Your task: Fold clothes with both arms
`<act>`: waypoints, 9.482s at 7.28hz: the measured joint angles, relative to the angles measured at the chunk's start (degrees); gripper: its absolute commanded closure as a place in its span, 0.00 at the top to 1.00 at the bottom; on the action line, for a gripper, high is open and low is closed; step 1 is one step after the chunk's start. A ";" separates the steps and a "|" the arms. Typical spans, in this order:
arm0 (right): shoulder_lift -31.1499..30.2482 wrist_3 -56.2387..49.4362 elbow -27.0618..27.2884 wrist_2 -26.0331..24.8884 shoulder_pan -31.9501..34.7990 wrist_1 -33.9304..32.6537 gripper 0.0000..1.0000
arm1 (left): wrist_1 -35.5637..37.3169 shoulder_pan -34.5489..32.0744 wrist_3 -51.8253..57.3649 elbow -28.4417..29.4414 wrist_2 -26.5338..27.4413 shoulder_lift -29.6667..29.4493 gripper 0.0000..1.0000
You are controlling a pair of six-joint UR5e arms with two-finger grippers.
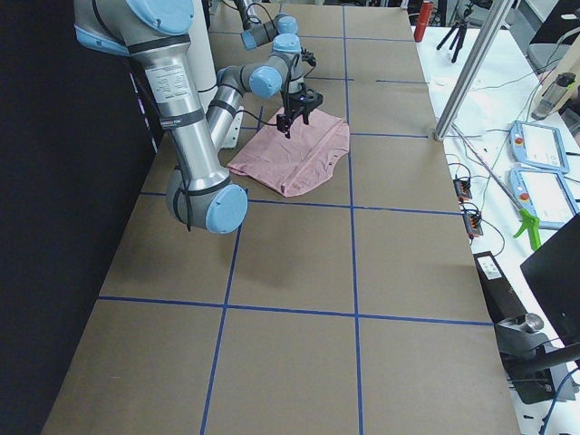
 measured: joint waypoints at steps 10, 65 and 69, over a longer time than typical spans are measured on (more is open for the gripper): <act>0.08 -0.30 -3.44 -0.12 0.84 2.71 1.00 | 1.21 1.42 -0.18 1.73 0.40 0.50 0.53; 2.13 13.44 -14.45 -12.83 -18.59 18.22 0.00 | 2.40 8.68 -10.32 -2.42 4.42 -1.13 0.63; 2.04 13.36 -14.42 -12.75 -18.61 18.25 0.00 | 2.28 10.19 -10.28 -1.91 4.69 -1.52 0.51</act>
